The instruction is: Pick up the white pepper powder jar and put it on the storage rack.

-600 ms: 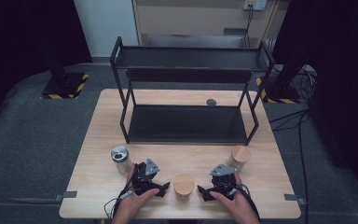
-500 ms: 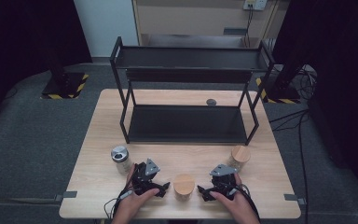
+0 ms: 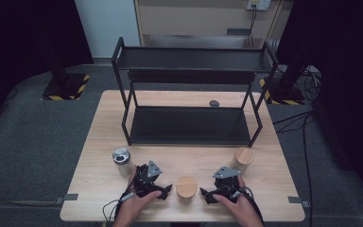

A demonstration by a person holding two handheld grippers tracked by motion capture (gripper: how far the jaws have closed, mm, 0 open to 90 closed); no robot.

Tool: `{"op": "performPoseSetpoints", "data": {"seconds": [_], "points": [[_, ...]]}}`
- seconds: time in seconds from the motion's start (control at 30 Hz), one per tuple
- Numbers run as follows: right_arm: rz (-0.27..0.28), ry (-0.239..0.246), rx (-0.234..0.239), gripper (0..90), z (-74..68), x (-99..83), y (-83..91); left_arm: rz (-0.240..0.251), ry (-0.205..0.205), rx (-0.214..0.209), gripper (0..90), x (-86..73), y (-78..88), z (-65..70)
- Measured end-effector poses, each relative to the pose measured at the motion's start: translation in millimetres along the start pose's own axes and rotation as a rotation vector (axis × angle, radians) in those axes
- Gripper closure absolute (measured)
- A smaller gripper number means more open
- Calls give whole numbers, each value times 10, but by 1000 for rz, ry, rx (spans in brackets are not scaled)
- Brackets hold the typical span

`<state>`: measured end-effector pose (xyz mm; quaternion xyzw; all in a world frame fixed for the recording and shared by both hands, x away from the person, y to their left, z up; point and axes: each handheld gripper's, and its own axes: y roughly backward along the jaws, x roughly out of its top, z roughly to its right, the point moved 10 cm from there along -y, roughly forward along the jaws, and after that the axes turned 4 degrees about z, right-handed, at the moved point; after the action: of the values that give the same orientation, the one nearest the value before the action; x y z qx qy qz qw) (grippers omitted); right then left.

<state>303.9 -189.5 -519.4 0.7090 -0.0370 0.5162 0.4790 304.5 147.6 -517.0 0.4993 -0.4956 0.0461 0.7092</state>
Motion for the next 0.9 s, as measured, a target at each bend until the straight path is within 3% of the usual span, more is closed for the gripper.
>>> {"op": "performPoseSetpoints", "data": {"seconds": [0.13, 0.27, 0.9], "points": [[0, 0, 0, 4, 0, 0, 0, -6, 1, 2, 14, 28, 14, 0], [0, 0, 0, 4, 0, 0, 0, 30, 5, 11, 20, 77, 94, 8], [0, 0, 0, 4, 0, 0, 0, 106, -14, 34, 29, 319, 478, 11]]}}
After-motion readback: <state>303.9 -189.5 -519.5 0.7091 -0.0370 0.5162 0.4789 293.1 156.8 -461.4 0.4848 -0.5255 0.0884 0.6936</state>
